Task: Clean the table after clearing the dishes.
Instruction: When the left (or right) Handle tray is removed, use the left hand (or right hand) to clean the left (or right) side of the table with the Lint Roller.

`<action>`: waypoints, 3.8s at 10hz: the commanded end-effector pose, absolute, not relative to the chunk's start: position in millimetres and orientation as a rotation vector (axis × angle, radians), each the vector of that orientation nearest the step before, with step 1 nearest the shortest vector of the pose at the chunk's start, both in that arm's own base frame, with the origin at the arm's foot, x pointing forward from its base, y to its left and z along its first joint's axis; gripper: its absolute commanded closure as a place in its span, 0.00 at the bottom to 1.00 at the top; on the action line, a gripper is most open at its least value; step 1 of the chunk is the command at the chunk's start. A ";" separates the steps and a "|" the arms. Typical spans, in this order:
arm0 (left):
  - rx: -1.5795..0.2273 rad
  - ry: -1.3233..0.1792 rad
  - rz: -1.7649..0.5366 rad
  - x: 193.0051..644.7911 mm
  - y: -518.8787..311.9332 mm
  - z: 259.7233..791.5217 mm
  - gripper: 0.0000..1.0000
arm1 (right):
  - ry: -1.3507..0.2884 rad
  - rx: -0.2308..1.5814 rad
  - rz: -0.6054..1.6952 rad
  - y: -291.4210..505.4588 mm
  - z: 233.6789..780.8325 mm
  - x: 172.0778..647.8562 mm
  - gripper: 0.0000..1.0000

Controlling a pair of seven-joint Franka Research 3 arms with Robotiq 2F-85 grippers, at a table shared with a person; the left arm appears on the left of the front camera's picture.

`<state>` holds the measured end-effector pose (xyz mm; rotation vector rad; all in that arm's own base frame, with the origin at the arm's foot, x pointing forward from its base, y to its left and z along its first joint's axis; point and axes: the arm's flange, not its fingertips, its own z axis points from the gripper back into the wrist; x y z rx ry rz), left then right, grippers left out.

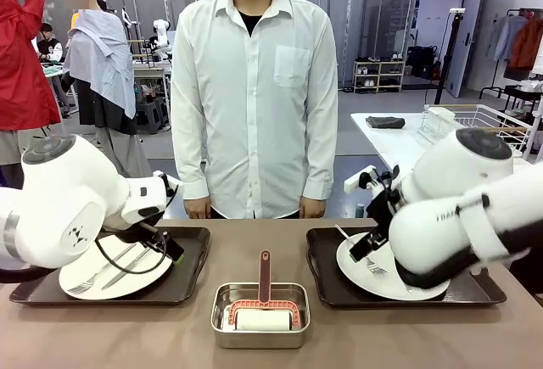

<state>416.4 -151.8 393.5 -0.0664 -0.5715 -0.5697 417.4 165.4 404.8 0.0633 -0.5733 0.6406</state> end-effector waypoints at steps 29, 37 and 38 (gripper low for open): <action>-0.893 -0.732 0.531 356.1 268.4 443.0 0.00 | -0.797 1.131 -0.563 -266.2 417.3 311.3 0.00; -0.893 -0.732 0.531 356.1 268.4 443.0 0.00 | -0.797 1.131 -0.563 -266.2 417.3 311.3 0.00; -0.893 -0.732 0.531 356.1 268.4 443.0 0.00 | -0.797 1.131 -0.563 -266.2 417.3 311.3 0.00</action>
